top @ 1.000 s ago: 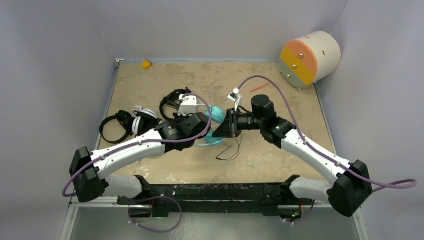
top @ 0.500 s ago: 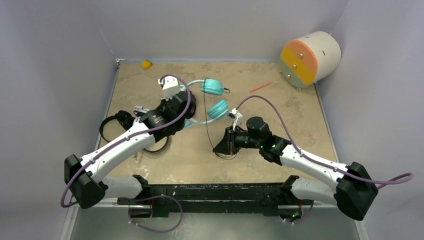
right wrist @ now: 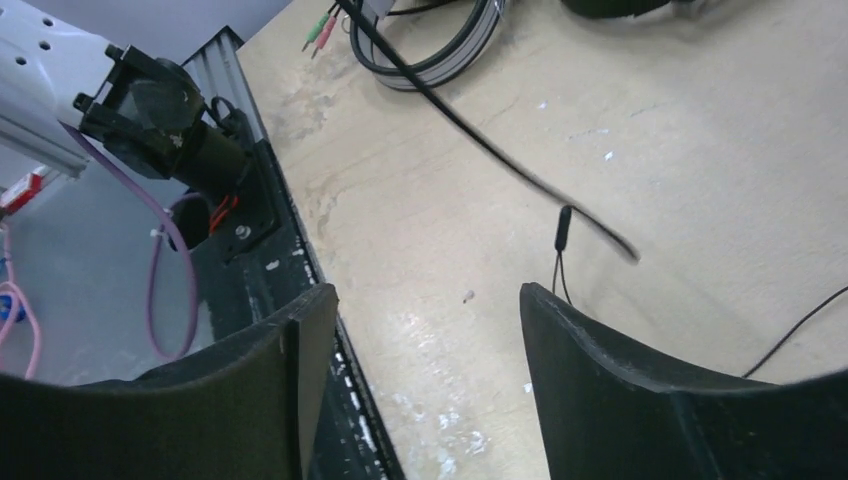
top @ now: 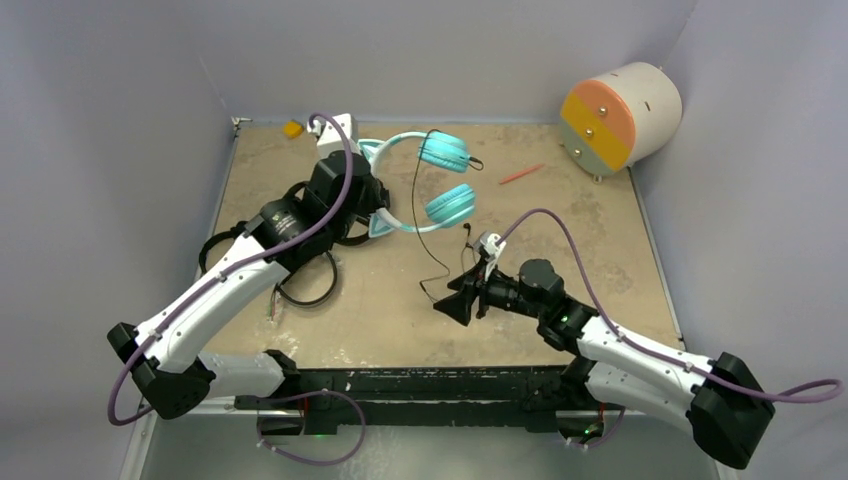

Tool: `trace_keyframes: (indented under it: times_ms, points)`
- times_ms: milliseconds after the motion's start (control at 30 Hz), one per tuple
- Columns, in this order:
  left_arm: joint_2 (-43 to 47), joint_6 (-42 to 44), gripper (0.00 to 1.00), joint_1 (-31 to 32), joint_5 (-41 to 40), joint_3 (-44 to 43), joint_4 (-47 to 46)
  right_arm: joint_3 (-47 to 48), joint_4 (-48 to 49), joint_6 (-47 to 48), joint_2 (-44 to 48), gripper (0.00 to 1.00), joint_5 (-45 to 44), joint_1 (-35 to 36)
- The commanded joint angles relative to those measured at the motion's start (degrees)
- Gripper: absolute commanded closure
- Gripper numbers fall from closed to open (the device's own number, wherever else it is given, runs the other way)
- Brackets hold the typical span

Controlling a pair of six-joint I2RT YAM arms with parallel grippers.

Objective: Wrap the headphones
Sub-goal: Wrap the headphones cable around the headphones.

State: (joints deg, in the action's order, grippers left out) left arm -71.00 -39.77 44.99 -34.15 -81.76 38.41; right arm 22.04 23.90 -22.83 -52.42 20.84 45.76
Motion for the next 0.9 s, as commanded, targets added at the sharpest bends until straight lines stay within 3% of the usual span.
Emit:
trace_keyframes:
  times_ms: [0,233,333,867]
  points:
    - [2.18,2.24,1.00,-0.34,6.32,-6.54,0.91,-4.01,11.45,7.43,2.09,0.27,-2.47,0.21]
    - [2.01,2.60,1.00,-0.34,9.54,-10.84,4.25,-8.01,24.32,10.65,-1.95,0.14,-4.43,0.21]
    - [1.94,2.00,1.00,-0.34,9.38,-12.27,5.40,-8.58,29.19,9.94,-5.94,0.02,-5.26,0.18]
    - [0.57,1.74,1.00,-0.34,8.93,-18.15,8.75,-8.85,53.52,8.02,-34.69,0.01,-3.00,0.77]
